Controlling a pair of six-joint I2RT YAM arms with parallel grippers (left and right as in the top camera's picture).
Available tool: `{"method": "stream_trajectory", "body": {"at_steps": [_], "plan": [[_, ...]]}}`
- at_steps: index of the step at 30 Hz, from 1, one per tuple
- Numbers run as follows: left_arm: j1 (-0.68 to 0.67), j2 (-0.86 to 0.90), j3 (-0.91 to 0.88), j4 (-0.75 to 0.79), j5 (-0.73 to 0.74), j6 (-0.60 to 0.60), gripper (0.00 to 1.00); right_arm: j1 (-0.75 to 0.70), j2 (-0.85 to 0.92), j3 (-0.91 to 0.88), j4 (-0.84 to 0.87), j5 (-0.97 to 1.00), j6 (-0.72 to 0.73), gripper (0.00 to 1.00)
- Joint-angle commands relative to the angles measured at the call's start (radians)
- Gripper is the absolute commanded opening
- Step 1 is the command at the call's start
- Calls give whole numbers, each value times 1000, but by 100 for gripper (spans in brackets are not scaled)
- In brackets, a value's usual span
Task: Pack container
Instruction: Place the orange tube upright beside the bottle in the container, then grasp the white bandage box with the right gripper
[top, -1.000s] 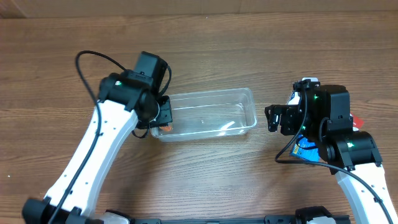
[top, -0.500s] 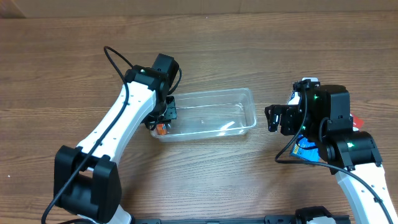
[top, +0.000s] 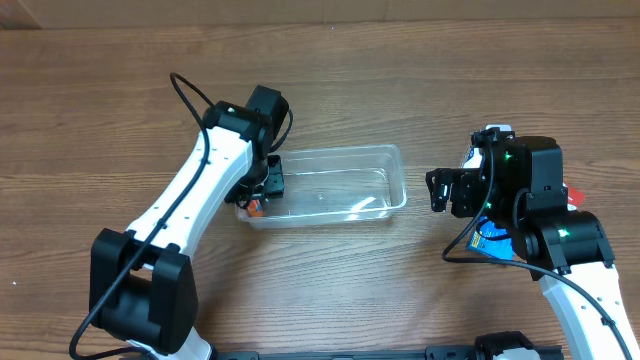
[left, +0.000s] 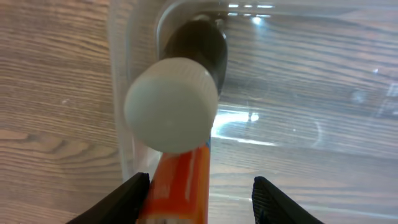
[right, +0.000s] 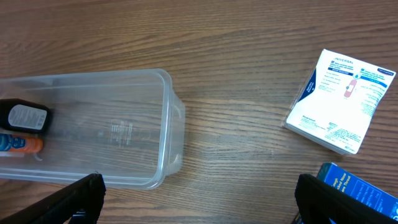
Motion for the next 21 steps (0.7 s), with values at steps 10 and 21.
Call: {"method": "stream_trajectory", "body": {"at_steps": [10, 21], "plan": [[-1, -9, 468, -273, -115, 30, 57, -2, -2, 31, 2, -1, 5, 100], [289, -202, 526, -263, -31, 11, 74, -4, 5, 120, -46, 206, 162, 100]]}}
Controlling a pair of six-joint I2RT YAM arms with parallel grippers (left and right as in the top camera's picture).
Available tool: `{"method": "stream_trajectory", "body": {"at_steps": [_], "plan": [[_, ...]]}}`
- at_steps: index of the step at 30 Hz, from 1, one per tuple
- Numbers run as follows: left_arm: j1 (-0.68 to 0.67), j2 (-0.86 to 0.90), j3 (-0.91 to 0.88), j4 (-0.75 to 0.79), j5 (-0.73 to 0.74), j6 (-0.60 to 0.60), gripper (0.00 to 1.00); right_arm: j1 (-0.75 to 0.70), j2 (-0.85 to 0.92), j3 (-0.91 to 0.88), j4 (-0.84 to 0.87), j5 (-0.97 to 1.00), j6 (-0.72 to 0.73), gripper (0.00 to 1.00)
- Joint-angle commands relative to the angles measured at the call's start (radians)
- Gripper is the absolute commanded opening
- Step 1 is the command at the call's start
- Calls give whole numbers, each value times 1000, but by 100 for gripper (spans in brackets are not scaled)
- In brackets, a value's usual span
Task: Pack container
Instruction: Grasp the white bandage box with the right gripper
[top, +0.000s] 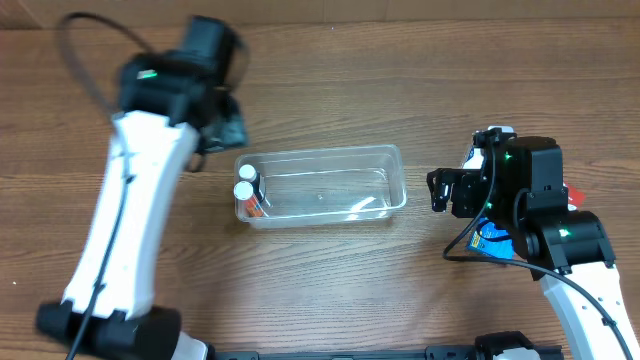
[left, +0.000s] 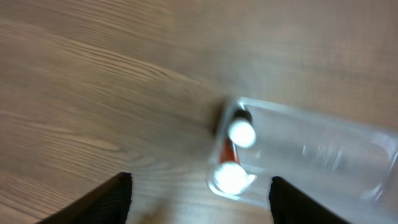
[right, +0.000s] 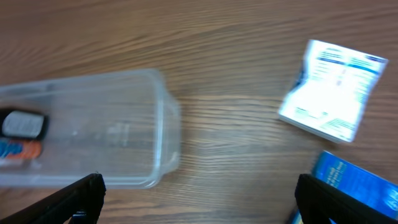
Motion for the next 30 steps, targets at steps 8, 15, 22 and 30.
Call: {"method": "stream_trajectory", "body": {"at_steps": [8, 15, 22, 30], "plan": [[343, -111, 24, 47, 258, 179, 73, -233, 352, 485, -199, 135, 152, 100], [343, -111, 24, 54, 257, 180, 73, -279, 653, 509, -198, 137, 92, 100], [341, -96, 24, 55, 257, 180, 73, -279, 837, 509, -143, 138, 72, 100], [341, -79, 24, 55, 254, 181, 74, -276, 966, 509, -119, 134, 42, 100]]}}
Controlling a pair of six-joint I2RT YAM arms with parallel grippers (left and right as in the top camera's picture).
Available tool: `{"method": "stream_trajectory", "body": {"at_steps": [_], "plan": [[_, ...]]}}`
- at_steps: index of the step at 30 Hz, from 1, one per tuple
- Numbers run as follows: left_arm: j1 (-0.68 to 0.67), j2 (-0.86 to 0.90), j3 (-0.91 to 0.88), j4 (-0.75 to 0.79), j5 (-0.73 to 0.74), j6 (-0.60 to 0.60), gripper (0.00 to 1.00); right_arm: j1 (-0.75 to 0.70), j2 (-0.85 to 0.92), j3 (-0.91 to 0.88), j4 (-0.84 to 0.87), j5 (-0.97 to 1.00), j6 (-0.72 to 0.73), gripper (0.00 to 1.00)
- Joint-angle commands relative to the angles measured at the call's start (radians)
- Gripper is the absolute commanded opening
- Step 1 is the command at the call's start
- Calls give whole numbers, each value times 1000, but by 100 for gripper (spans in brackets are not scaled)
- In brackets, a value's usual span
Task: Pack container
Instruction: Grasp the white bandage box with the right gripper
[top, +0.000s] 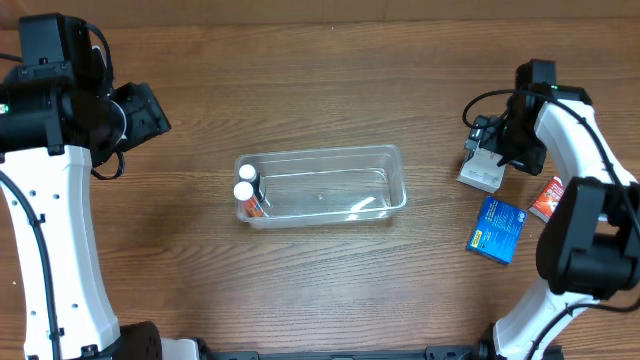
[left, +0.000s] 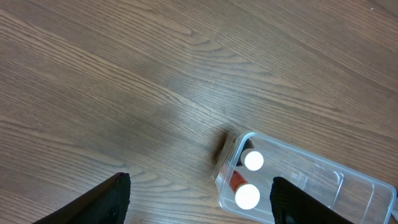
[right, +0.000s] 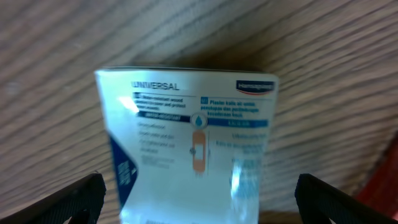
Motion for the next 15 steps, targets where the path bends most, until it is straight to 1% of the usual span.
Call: {"method": "stream_trajectory", "body": {"at_steps": [1, 8, 10, 11, 12, 14, 15], "plan": [[0, 13, 6, 6, 10, 26, 74, 2, 50, 20, 13, -5, -16, 100], [0, 20, 6, 8, 10, 26, 74, 2, 84, 20, 13, -5, -16, 99], [0, 20, 6, 8, 10, 26, 74, 2, 84, 20, 11, -6, -15, 93], [0, 20, 6, 8, 10, 26, 74, 2, 84, 20, 9, -6, -16, 88], [0, 21, 6, 8, 10, 26, 74, 2, 84, 20, 8, -6, -15, 80], [0, 21, 6, 8, 10, 26, 74, 2, 84, 20, 8, -6, -15, 74], [0, 21, 6, 8, 10, 26, 74, 2, 84, 20, 8, -6, -15, 73]]}}
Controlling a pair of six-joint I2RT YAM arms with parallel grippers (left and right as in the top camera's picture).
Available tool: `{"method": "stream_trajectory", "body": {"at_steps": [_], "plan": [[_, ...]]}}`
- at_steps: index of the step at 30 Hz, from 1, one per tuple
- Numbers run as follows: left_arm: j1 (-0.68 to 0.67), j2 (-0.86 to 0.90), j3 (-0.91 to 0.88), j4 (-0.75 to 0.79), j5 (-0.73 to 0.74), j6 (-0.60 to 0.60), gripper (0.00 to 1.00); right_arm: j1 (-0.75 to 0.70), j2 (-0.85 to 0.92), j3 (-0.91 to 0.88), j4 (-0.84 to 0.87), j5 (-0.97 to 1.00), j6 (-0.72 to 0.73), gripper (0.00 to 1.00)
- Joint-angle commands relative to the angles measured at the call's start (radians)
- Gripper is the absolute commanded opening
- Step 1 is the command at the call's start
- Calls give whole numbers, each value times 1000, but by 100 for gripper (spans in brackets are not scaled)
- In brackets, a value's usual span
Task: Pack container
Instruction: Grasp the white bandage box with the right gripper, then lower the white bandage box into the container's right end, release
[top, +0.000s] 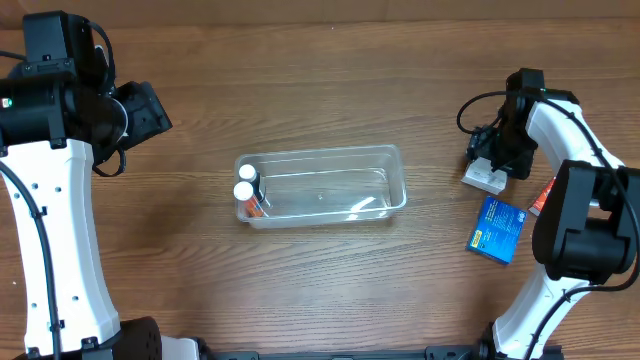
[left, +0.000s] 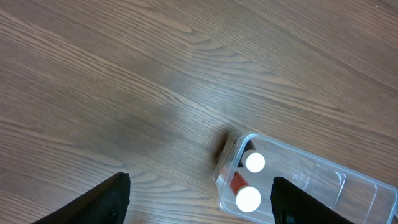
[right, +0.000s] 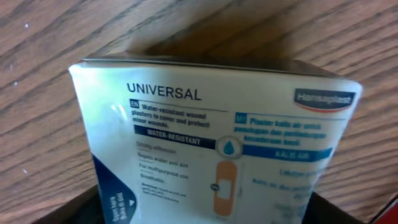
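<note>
A clear plastic container (top: 330, 152) lies mid-table. Two white-capped items stand at its left end, a dark bottle (top: 247, 172) and an orange tube (top: 242, 191); the left wrist view shows their caps (left: 254, 162) from high up. My left gripper (top: 150, 110) hangs open and empty, far up and left of the container. My right gripper (top: 492, 160) is down at the white plaster box (right: 217, 143) on the table at the right. Its open fingers stand on either side of the box, which fills the right wrist view.
A blue box (top: 496, 229) lies flat below the white one, near the right arm. A small red packet (top: 540, 197) sits further right. The rest is bare wood table (top: 320, 290).
My right gripper has come closer to the white plaster box, which now looms larger between its fingers. The left arm and the container have not moved.
My left gripper was open in the container's left end, round the orange tube beside the dark bottle. Then it was up and away, both items standing inside. My right gripper hovered right of the container, then was over the white box, and now straddles it.
</note>
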Motion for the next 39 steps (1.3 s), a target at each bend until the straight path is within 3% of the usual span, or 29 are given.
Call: {"method": "stream_trajectory", "body": {"at_steps": [1, 11, 17, 22, 27, 34, 39], "plan": [[0, 6, 6, 4, 10, 26, 74, 2, 13, 19, 3, -5, -3, 72], [0, 6, 6, 5, 6, 26, 74, 44, -122, 168, -134, -77, 1, 71], [0, 6, 6, 5, 2, 26, 74, 269, -410, 200, -256, -76, 1, 72], [0, 6, 6, 5, 2, 26, 74, 496, -485, 196, -291, -74, 56, 72], [0, 6, 6, 4, 2, 26, 74, 622, -480, 85, -209, -54, 114, 73], [0, 6, 6, 4, 3, 26, 74, 632, -479, -200, 45, -61, 79, 73], [0, 6, 6, 4, 3, 26, 74, 632, -478, -241, 119, -60, 76, 73]]}}
